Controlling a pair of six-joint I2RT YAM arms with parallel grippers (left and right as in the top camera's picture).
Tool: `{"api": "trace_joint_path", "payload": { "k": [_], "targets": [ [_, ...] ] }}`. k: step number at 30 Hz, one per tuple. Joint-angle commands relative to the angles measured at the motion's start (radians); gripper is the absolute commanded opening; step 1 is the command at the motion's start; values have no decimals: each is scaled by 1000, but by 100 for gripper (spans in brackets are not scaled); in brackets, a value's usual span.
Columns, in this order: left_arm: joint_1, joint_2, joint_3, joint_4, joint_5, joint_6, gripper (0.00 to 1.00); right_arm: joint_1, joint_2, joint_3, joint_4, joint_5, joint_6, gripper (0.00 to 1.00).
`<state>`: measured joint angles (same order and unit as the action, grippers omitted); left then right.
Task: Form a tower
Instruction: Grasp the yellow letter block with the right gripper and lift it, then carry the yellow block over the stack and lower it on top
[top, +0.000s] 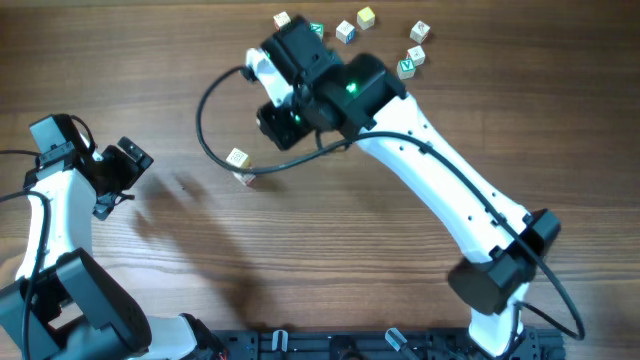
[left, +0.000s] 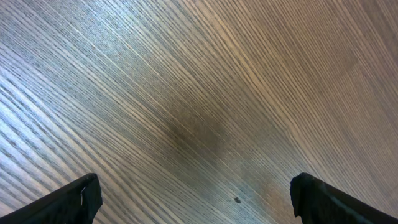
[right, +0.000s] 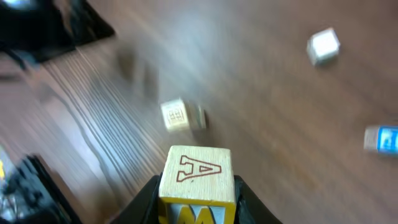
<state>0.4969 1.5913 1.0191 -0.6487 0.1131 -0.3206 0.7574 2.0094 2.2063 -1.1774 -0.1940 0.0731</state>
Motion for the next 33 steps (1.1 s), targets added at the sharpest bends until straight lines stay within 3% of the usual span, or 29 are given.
{"api": "trace_joint_path", "payload": {
  "k": [1, 4, 15, 22, 28, 33],
  "targets": [
    [5, -11, 15, 1, 1, -8, 100, -2, 148, 265, -69, -45, -16, 23],
    [5, -11, 15, 1, 1, -8, 100, 10, 224, 396, -53, -69, 6, 20],
    [5, -11, 15, 1, 1, -9, 100, 147, 378, 384, -175, 99, -182, 20],
    [5, -11, 15, 1, 1, -9, 100, 148, 422, 406, -217, 150, -164, 22],
    [5, -11, 15, 1, 1, -8, 100, 145, 422, 630, -225, 142, -122, 19],
    [5, -11, 15, 1, 1, -9, 100, 114, 422, 661, -256, 116, -116, 16]
  ]
}}
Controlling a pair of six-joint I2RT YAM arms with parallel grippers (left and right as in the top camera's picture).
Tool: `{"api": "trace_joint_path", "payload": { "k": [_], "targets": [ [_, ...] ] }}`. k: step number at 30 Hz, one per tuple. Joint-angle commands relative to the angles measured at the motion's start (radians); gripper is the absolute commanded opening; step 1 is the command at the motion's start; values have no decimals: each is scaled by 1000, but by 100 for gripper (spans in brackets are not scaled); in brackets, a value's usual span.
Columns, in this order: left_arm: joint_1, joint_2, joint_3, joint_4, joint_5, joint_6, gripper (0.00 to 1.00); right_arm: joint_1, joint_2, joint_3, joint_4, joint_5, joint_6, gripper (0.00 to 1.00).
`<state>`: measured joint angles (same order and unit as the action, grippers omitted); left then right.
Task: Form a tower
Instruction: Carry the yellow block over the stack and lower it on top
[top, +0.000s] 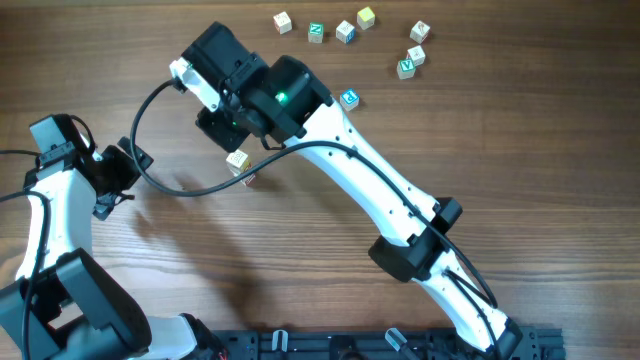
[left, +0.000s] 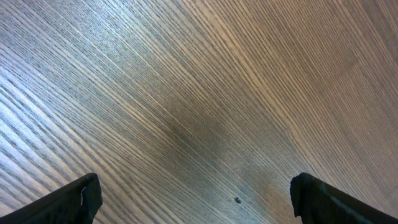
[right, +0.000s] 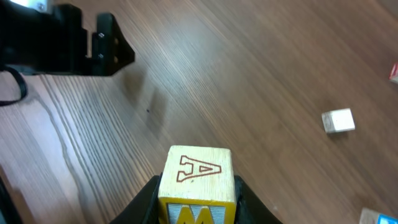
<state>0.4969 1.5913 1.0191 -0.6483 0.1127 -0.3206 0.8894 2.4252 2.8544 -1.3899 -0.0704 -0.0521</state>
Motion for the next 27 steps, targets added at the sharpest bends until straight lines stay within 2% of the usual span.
{"api": "trace_joint_path", "payload": {
  "k": [1, 8, 17, 27],
  "targets": [
    [5, -11, 15, 1, 1, -8, 100, -18, 6, -4, -61, -7, -5, 17],
    [5, -11, 15, 1, 1, -8, 100, -16, 10, -202, -16, -34, -83, 17],
    [5, -11, 15, 1, 1, -9, 100, 2, 26, -279, 32, -34, -105, 18],
    [5, -11, 15, 1, 1, -8, 100, 2, 27, -284, 60, -42, -106, 19]
  ]
}}
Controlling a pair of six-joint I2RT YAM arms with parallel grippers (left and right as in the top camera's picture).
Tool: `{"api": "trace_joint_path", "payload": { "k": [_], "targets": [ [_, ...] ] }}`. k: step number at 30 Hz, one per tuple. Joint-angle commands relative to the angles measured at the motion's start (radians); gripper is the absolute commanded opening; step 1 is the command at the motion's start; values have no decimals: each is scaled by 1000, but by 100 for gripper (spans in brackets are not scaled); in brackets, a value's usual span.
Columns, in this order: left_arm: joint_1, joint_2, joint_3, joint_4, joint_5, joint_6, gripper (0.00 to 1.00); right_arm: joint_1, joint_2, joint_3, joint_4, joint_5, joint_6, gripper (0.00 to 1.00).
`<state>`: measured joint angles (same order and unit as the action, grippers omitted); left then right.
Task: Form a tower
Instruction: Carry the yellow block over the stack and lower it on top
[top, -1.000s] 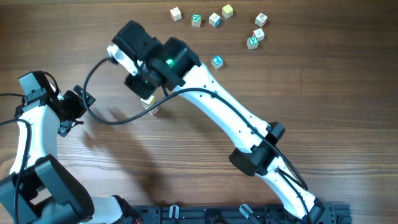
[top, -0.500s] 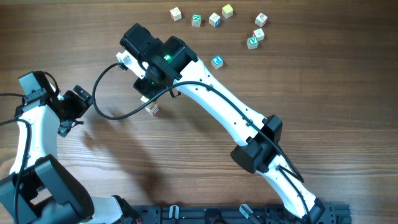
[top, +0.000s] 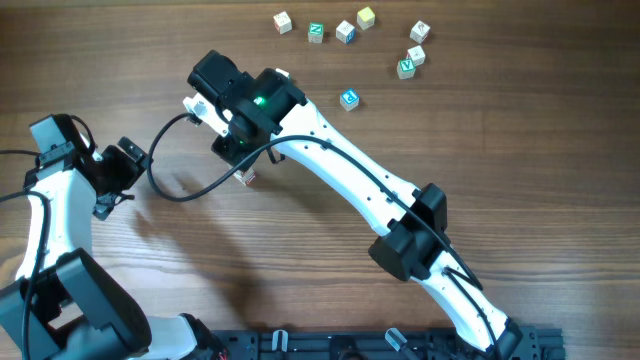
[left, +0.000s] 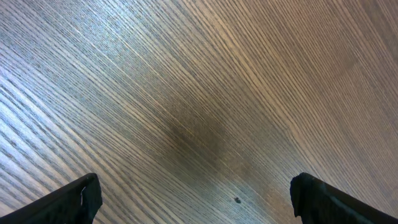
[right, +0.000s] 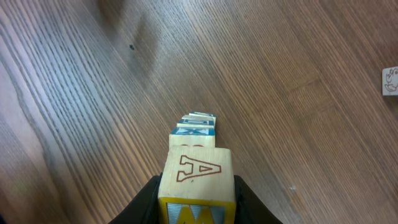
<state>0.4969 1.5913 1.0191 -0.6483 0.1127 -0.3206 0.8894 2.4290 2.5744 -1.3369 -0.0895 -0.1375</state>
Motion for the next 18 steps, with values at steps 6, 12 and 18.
{"api": "trace_joint_path", "payload": {
  "k": [6, 12, 18],
  "targets": [
    [5, -11, 15, 1, 1, -8, 100, 2, 23, -48, 13, -24, -20, 19],
    [5, -11, 15, 1, 1, -8, 100, 10, 25, -48, 42, -23, -24, 20],
    [5, -11, 15, 1, 1, -9, 99, 14, 24, -48, 37, -23, -39, 26]
  ]
}}
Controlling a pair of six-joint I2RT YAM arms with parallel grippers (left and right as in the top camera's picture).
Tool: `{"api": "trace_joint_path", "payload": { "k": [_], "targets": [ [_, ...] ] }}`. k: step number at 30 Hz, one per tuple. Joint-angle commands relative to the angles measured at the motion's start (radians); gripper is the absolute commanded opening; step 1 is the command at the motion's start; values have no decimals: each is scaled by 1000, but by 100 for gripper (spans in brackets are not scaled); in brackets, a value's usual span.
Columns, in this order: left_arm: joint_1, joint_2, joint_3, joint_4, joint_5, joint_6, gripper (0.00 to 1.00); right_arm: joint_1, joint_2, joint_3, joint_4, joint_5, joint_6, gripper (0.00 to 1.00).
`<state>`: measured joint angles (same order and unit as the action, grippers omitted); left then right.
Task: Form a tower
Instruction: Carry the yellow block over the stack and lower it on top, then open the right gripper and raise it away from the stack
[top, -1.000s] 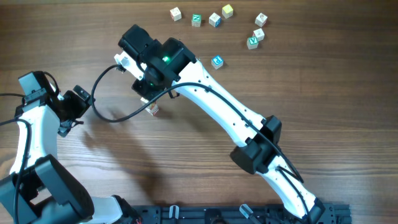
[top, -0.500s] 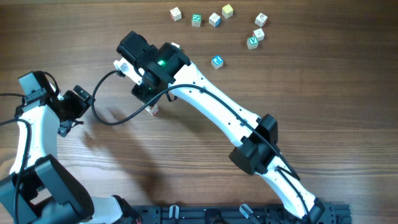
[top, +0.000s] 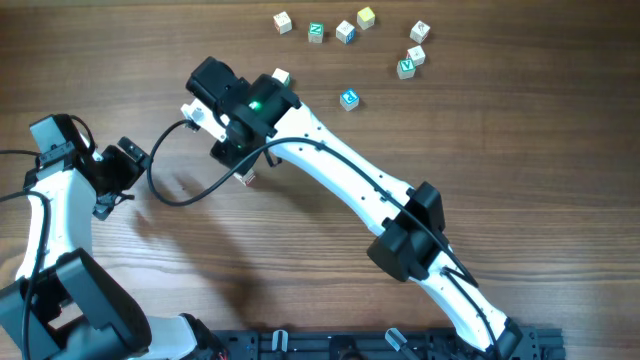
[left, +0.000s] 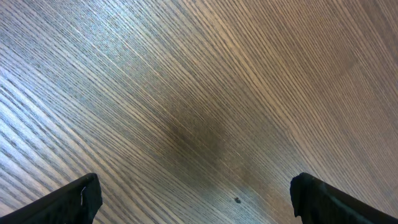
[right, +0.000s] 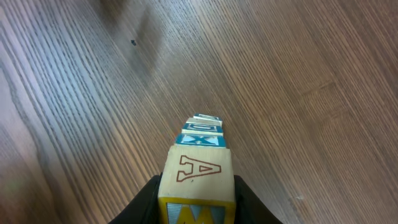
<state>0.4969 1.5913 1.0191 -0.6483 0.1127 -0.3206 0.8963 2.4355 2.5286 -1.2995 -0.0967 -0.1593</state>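
My right gripper (right: 198, 190) is shut on a wooden block with a red letter A (right: 198, 171) on its end face and a yellow-bordered face below. Just beyond it a stack of blocks (right: 202, 132) with blue-trimmed sides rises from the table; the held block sits right over its near edge. From overhead the right gripper (top: 238, 135) covers the stack, and only a corner of a block (top: 246, 178) shows beneath it. My left gripper (left: 196, 196) is open over bare wood at the table's left, its fingertips (left: 74, 198) far apart.
Several loose letter blocks lie at the back: a cluster (top: 346, 28) near the far edge and a blue-faced one (top: 348, 98) closer in. A black cable (top: 170, 185) loops from the right arm over the table. The left arm (top: 60, 170) stands at the left edge.
The right gripper with the A block has shifted slightly, so the stack now sits a little nearer and more directly under the held block. The left gripper has not moved.
The right gripper held the A block high above the table, with a single block seen far below. Then it was further left, near the left arm. After that it hung over the stack, and now it sits closer over it. The left gripper stayed open throughout.
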Motion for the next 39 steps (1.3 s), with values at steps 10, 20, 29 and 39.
{"api": "trace_joint_path", "payload": {
  "k": [10, 20, 29, 39],
  "targets": [
    [5, -11, 15, 1, 1, -8, 100, 7, 18, -2, -25, 0, -25, 28],
    [5, -11, 15, 1, 1, -8, 100, 7, 18, -2, 10, 0, -25, 38],
    [5, -11, 15, 1, 1, -8, 100, 7, 18, 37, 13, 27, -25, 52],
    [5, -11, 15, 1, 1, -8, 100, -36, -211, 79, 48, 176, 347, 100]
  ]
}}
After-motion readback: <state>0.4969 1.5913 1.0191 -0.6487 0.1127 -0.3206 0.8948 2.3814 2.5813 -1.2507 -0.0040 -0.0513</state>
